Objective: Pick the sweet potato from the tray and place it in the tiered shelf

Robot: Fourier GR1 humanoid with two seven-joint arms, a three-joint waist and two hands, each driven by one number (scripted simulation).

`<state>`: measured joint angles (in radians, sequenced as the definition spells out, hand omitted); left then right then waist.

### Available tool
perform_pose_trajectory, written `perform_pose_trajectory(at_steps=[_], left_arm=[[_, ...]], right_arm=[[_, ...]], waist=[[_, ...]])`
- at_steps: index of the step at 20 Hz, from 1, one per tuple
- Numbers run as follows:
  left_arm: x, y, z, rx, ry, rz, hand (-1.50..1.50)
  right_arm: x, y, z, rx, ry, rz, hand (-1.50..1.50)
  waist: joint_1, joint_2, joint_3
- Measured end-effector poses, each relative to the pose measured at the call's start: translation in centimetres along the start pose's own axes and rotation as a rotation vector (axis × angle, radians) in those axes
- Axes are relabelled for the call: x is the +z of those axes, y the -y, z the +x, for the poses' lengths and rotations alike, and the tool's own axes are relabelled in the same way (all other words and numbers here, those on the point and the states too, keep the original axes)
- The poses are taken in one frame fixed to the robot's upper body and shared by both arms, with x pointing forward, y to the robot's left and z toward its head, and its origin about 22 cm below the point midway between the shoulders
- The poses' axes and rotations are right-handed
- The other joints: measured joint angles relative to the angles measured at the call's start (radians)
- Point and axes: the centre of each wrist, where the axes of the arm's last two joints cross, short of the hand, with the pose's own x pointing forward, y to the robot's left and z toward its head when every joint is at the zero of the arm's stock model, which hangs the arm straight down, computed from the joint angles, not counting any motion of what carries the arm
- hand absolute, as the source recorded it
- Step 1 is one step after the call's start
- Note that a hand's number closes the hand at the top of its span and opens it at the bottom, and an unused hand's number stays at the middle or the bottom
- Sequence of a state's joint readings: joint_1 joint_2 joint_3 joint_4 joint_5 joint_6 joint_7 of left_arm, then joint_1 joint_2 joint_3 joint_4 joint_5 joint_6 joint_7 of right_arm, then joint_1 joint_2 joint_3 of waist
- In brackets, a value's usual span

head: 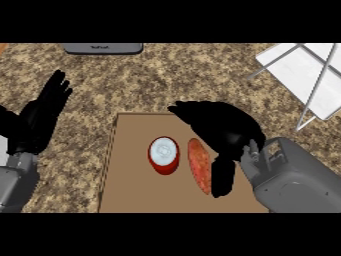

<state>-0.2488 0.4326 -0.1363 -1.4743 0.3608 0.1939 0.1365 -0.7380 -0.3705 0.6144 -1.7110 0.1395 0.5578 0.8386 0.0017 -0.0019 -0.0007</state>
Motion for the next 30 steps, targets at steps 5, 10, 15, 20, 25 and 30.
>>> perform_pose_trajectory(at_steps=[5, 10, 15, 20, 25, 30], left_arm=[[-0.2, 0.0, 0.3, -0.004, -0.003, 0.009, 0.00], [-0.7, 0.3, 0.7, 0.003, -0.003, 0.010, 0.00], [0.1, 0.5, 0.0, -0.002, 0.001, 0.013, 0.00], [0.3, -0.4, 0.1, -0.003, -0.001, 0.009, 0.00], [0.1, -0.3, 0.1, 0.000, -0.005, 0.005, 0.00], [0.1, 0.3, -0.1, 0.000, -0.003, 0.007, 0.00]], right_arm=[[0.3, -1.6, -0.2, 0.066, -0.042, 0.018, -1.50], [0.1, -3.2, 0.4, 0.103, -0.062, 0.029, -1.50], [-0.2, -4.5, -0.1, 0.124, -0.089, 0.049, -1.50], [-0.4, -5.5, -0.4, 0.125, -0.106, 0.059, -1.50], [-1.1, -7.0, -0.3, 0.116, -0.125, 0.057, -1.50], [-2.3, -7.8, -1.0, 0.121, -0.138, 0.054, -1.50]], waist=[[-0.003, 0.000, 0.000], [-0.002, 0.000, 0.000], [-0.001, 0.001, 0.000], [0.000, 0.001, 0.001], [-0.001, 0.001, 0.001], [0.001, 0.002, 0.001]])
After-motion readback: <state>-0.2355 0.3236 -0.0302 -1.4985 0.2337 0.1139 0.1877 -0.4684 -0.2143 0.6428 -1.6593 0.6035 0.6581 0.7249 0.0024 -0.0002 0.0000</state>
